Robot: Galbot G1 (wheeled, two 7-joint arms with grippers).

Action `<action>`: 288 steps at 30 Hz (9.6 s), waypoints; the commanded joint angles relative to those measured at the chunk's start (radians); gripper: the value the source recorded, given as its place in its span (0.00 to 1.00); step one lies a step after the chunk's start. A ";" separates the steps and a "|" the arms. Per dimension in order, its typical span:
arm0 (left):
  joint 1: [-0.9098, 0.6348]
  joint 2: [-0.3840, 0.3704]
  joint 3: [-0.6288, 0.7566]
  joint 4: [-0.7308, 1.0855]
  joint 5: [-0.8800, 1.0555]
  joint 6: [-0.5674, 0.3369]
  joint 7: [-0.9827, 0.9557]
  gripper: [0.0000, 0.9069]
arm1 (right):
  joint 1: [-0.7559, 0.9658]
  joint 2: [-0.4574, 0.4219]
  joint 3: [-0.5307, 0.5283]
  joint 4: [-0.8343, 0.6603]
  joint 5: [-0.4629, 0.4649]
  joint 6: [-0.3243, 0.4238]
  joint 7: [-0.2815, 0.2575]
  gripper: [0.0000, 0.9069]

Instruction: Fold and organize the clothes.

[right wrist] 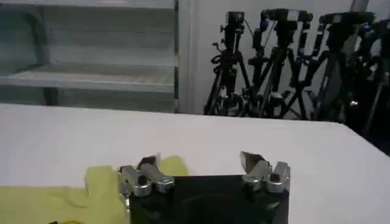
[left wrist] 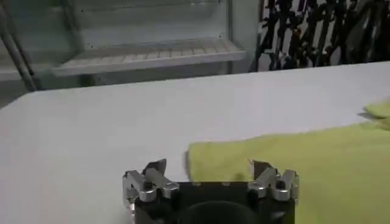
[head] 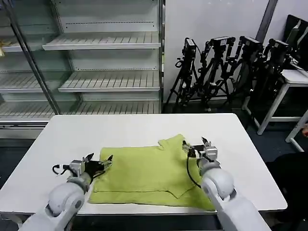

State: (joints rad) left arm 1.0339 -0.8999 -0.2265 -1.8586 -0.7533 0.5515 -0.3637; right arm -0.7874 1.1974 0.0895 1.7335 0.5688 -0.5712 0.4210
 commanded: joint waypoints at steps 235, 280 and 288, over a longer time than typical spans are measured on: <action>0.318 -0.322 0.074 -0.225 -0.056 -0.279 0.145 1.00 | -0.875 0.115 0.396 0.576 -0.093 0.231 -0.144 1.00; 0.447 -0.165 -0.301 -0.168 -0.432 -0.095 0.210 1.00 | -0.878 0.122 0.392 0.626 -0.133 0.206 -0.142 1.00; 0.413 -0.166 -0.257 -0.134 -0.439 -0.088 0.243 1.00 | -0.877 0.126 0.386 0.627 -0.140 0.206 -0.140 1.00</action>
State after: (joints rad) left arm 1.4801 -1.0620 -0.5157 -2.0646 -1.1009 0.4144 -0.1635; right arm -1.6596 1.3238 0.4742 2.3535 0.4355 -0.3638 0.2795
